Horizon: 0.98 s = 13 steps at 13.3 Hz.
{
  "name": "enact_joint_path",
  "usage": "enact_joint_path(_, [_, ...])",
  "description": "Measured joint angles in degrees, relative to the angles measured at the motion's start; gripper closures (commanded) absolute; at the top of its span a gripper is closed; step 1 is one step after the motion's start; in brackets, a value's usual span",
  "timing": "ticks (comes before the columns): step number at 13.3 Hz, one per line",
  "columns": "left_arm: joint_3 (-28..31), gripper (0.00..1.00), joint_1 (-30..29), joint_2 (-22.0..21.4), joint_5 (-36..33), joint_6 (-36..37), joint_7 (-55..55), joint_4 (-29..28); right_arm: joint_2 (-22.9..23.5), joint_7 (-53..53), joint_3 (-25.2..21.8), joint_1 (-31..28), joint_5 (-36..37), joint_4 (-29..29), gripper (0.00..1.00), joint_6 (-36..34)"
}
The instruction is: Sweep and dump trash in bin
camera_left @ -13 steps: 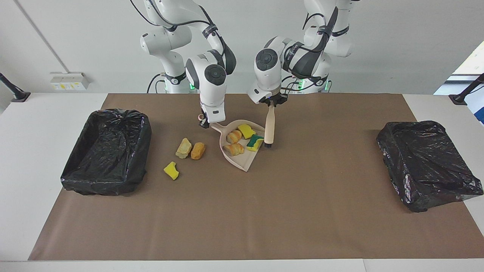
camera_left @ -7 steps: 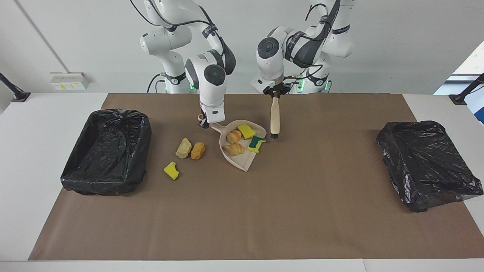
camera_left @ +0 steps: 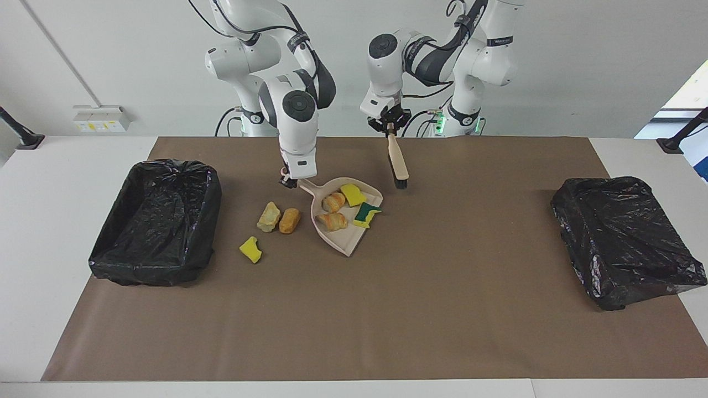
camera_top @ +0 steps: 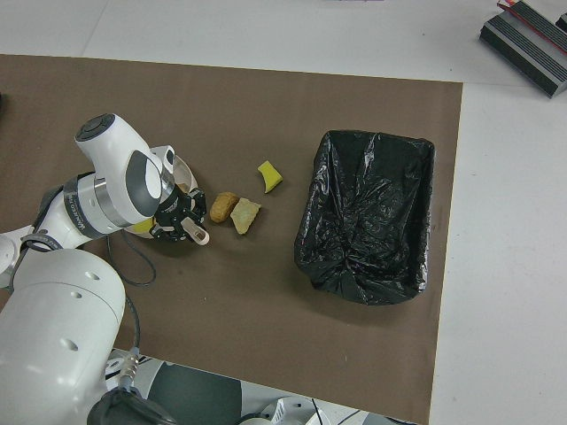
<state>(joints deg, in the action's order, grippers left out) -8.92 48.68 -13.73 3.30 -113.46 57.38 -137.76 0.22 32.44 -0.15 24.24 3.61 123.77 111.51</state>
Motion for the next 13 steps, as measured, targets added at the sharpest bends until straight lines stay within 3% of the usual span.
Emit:
enact_joint_path(4, [-0.15,1.0,4.91,1.86,1.08,-7.25,3.19,-0.81,-3.91,8.11,-0.41,-6.43,-1.11,-5.26,1.0,-6.14])
enact_joint_path(9, [-0.13,0.97,5.4,6.81,3.24,-10.01,3.15,-0.63,-6.62,25.5,-1.08,-22.16,-3.38,-11.32,1.0,-8.22])
enact_joint_path(10, [-0.13,0.92,5.4,7.24,3.25,-9.99,3.04,-0.63,-6.59,28.87,-1.16,-25.61,-3.69,-12.1,1.0,-8.28])
enact_joint_path(11, [-0.12,0.72,5.4,7.51,3.25,-9.89,2.52,-0.53,-6.46,32.46,-1.25,-29.34,-3.97,-12.67,1.0,-8.29])
enact_joint_path(12, [-0.07,0.61,5.4,7.58,3.25,-9.29,1.54,-0.16,-6.14,36.09,-1.39,-32.97,-4.08,-13.33,1.0,-8.29])
enact_joint_path(13, [0.09,0.4,5.39,7.81,3.26,-7.77,0.31,0.74,-5.66,39.34,-1.53,-36.26,-4.01,-14.27,1.0,-8.29])
